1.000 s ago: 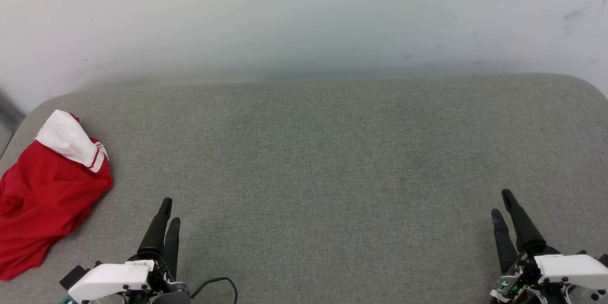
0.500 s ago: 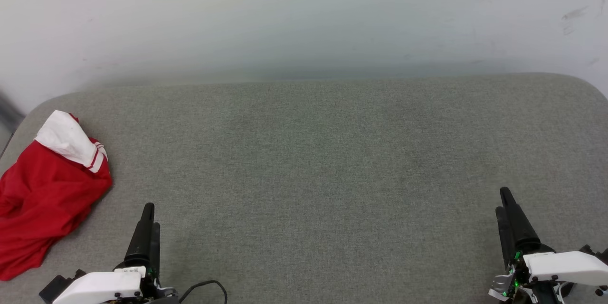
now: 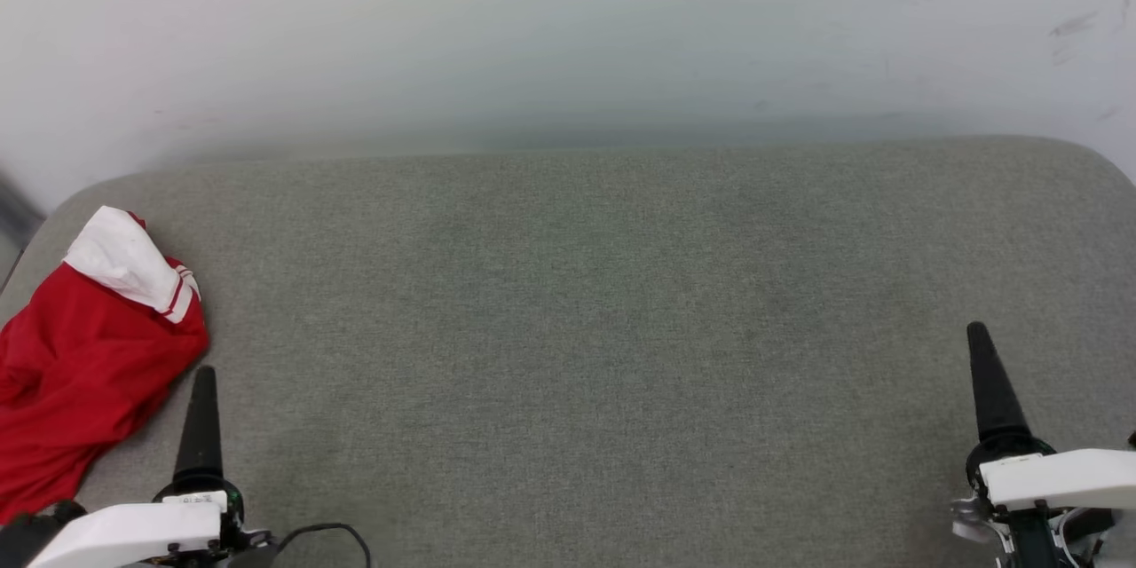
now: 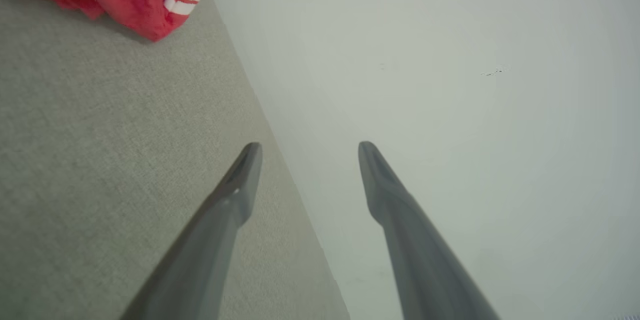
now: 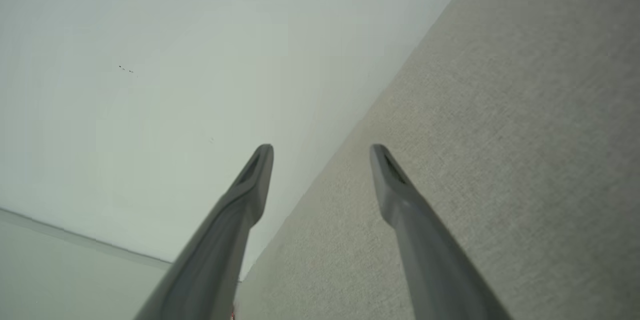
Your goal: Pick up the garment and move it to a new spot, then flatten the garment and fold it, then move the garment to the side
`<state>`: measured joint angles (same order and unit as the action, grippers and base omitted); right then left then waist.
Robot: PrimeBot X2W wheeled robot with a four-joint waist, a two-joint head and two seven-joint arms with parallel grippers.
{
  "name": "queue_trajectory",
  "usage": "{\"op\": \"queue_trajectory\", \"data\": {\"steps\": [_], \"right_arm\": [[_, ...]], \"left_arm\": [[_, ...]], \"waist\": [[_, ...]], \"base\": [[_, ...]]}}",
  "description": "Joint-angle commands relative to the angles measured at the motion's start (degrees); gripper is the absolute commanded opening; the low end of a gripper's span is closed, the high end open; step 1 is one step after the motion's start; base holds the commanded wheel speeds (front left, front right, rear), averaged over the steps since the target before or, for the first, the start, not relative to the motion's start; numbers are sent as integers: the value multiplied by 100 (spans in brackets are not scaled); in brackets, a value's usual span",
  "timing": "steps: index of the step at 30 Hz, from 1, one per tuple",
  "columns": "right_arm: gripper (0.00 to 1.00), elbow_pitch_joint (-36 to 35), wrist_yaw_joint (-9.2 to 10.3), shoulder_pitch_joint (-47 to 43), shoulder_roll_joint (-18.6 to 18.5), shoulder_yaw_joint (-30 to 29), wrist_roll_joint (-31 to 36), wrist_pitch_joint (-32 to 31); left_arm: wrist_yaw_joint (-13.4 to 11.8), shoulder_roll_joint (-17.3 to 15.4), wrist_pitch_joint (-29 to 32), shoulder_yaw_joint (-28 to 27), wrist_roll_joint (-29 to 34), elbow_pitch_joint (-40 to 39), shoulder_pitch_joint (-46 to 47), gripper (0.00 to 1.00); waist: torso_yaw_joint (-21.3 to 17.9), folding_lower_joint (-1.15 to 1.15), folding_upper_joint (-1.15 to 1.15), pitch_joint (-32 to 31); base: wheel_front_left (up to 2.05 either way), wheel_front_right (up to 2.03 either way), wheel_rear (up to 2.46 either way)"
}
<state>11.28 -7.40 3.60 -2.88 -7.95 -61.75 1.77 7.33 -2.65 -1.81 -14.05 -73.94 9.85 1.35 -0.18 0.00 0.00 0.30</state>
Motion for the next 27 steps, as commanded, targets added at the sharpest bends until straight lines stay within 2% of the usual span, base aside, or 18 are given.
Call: {"op": "queue_trajectory", "data": {"steps": [1, 9, 16, 20, 27], "right_arm": [[100, -227, -11, 162, -4, -20, 348, 61], [100, -840, -11, 172, -4, 188, 1844, 224], [100, -1148, -11, 156, -3, 397, 2944, 356], [100, -1190, -12, 137, -3, 433, 3334, 412], [100, -1119, -12, 79, -3, 456, 4145, 530]], "left_arm": [[11, -19, -62, -105, 279, -200, 46, 100], [-83, -20, -222, -121, 1418, -786, 36, 100], [-169, -21, -357, 398, 2344, -1266, -140, 100], [-191, -21, -409, 657, 2834, -1385, -207, 100], [-433, -23, -528, 1179, 4010, -1479, -304, 100]], "waist": [[-1, 0, 0, 5], [-9, 0, 0, 36], [-17, 0, 0, 41], [-22, 0, 0, 42], [-38, 0, 0, 47]], "base": [[0, 0, 0], [0, 0, 0], [0, 0, 0], [0, 0, 0], [0, 0, 0]]}}
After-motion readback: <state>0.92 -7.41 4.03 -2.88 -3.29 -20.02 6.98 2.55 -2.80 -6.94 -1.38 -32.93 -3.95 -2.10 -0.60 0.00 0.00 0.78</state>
